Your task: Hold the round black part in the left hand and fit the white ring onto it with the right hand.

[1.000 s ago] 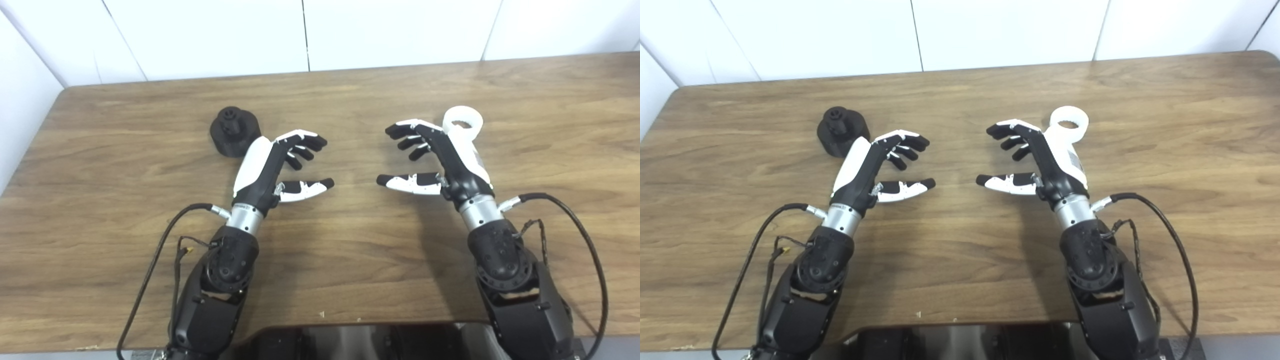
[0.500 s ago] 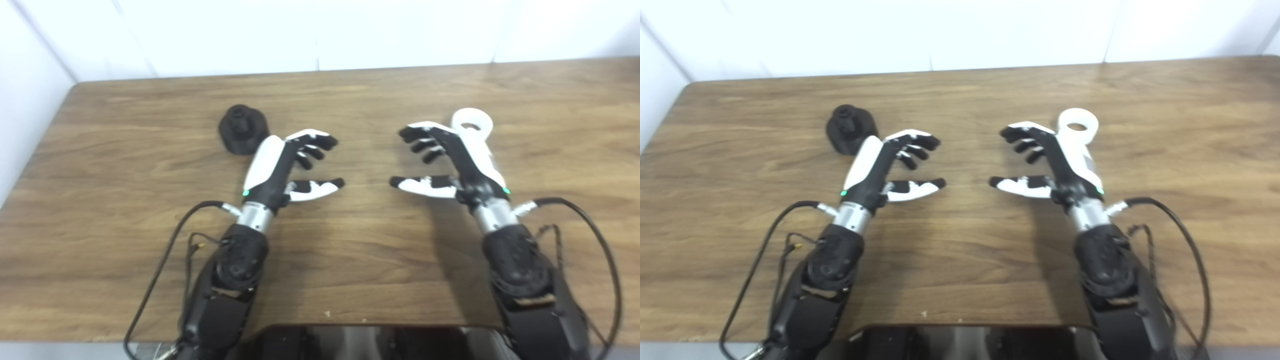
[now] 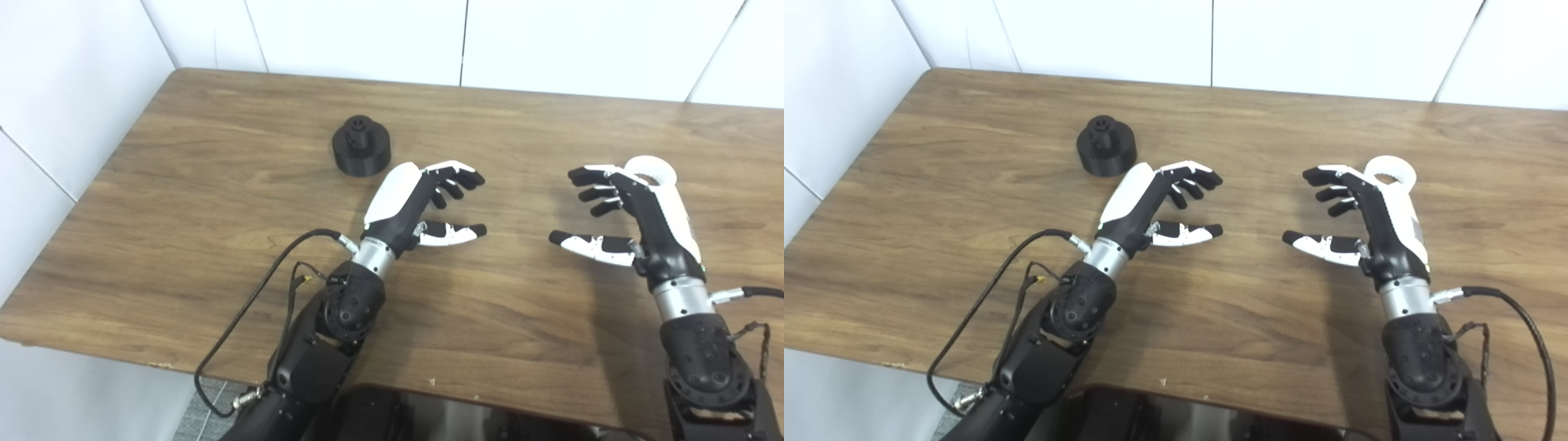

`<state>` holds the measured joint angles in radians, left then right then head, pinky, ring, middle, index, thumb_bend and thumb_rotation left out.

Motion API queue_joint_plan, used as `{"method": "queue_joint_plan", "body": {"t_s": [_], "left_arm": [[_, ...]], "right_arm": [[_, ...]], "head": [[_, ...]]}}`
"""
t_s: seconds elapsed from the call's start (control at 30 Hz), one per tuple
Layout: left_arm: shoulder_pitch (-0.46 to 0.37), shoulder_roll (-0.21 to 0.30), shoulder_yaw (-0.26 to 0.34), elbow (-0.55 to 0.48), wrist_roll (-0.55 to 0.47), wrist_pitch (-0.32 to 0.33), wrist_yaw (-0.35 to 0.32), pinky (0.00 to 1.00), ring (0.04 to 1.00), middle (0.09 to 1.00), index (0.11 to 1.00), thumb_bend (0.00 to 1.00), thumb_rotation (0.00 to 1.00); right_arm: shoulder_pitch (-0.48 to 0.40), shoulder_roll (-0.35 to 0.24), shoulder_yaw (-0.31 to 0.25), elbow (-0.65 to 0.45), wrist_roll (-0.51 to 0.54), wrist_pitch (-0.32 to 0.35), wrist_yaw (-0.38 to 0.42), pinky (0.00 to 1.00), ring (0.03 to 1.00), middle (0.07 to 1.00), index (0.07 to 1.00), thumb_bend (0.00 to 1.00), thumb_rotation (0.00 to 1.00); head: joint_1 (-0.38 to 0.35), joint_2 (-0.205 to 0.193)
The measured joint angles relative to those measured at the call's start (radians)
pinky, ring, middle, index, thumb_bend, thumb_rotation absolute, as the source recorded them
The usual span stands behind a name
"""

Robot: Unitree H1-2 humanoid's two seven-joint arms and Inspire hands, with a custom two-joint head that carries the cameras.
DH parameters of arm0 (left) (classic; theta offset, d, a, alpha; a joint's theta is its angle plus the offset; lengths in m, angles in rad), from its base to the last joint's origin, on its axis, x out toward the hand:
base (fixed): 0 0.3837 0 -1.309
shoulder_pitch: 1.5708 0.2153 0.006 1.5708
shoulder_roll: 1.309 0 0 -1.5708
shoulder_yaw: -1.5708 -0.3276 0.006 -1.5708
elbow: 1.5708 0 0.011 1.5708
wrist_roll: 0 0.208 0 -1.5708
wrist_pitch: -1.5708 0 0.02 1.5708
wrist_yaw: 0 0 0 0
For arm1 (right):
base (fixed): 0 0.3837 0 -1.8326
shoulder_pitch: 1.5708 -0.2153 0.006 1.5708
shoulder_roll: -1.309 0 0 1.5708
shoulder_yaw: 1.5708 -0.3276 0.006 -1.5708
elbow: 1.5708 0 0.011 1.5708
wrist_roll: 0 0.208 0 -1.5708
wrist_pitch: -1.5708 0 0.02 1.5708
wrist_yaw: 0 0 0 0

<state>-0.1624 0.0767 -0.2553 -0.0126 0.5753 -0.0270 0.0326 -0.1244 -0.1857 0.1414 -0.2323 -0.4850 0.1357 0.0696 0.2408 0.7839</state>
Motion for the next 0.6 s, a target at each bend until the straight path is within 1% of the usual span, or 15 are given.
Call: {"method": "queue_joint_plan", "body": {"t_s": [0.1,0.27,0.47,0.53,0.6], "left_arm": [[-0.001,0.0,0.0,0.0,0.009,0.0,0.007,0.54,0.654,0.701,0.651,0.67,0.17],[-0.003,0.002,0.009,0.0,0.021,0.002,0.009,0.57,0.677,0.716,0.649,0.68,0.17],[-0.007,0.007,0.033,-0.007,0.057,0.026,0.02,0.65,0.755,0.783,0.662,0.68,0.21],[-0.008,0.015,0.041,-0.016,0.067,0.048,0.02,0.65,0.762,0.786,0.665,0.67,0.22],[-0.008,0.024,0.043,-0.028,0.081,0.051,0.02,0.65,0.756,0.779,0.662,0.67,0.2]], "right_arm": [[0.0,-0.002,0.0,0.0,0.0,0.0,0.0,0.54,0.656,0.712,0.694,0.74,0.1],[0.0,-0.002,0.0,0.004,0.001,-0.004,0.0,0.54,0.656,0.71,0.694,0.74,0.09],[0.0,-0.003,0.0,0.009,0.001,-0.006,-0.001,0.54,0.658,0.711,0.695,0.74,0.1],[-0.001,-0.005,0.0,0.013,0.001,-0.007,-0.001,0.54,0.656,0.71,0.695,0.74,0.1],[-0.001,-0.007,-0.001,0.015,0.0,-0.007,-0.001,0.54,0.658,0.711,0.695,0.73,0.1]], "head": [[0.0,0.0],[0.0,-0.002],[0.005,-0.003],[0.005,-0.003],[0.005,-0.003]]}}
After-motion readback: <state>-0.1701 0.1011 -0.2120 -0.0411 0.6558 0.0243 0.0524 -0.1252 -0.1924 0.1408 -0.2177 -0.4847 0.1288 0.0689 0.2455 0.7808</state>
